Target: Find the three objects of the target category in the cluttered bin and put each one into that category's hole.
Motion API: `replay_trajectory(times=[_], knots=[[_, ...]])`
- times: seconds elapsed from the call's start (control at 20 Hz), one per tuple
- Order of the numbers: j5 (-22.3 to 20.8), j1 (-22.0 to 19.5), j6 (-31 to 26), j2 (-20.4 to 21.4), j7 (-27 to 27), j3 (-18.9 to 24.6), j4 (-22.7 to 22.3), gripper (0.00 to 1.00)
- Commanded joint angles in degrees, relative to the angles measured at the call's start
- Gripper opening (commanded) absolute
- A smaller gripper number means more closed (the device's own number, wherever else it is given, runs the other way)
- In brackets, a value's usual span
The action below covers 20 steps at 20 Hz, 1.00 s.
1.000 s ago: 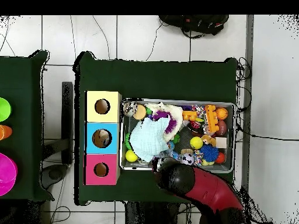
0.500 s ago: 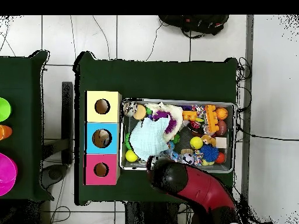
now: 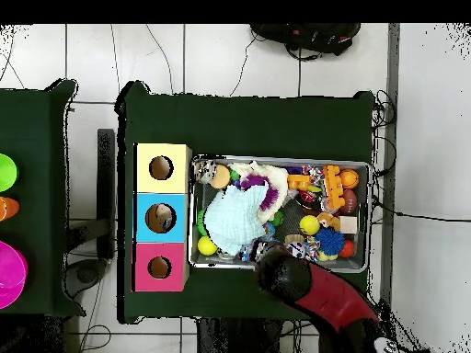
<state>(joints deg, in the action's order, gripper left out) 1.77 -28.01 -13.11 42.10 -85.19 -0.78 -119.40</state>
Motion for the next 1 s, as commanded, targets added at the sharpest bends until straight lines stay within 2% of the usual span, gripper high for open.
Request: replay_trajectory(times=[0.05, 0.45, 0.65, 0.95, 1.0], knots=[[-4.02, -6.3, 7.58, -7.3, -6.61, 7.01, -3.87, 0.0], [-5.94, -8.06, 12.59, -7.99, -10.05, 7.02, -6.7, 0.0], [-5.91, -8.59, 12.91, -8.03, -10.52, 7.56, -7.72, 0.0], [-7.83, -9.6, 16.3, -9.27, -10.05, 8.23, -8.33, 0.0], [-8.12, -9.62, 16.62, -9.37, -10.05, 8.19, -8.41, 1.0]])
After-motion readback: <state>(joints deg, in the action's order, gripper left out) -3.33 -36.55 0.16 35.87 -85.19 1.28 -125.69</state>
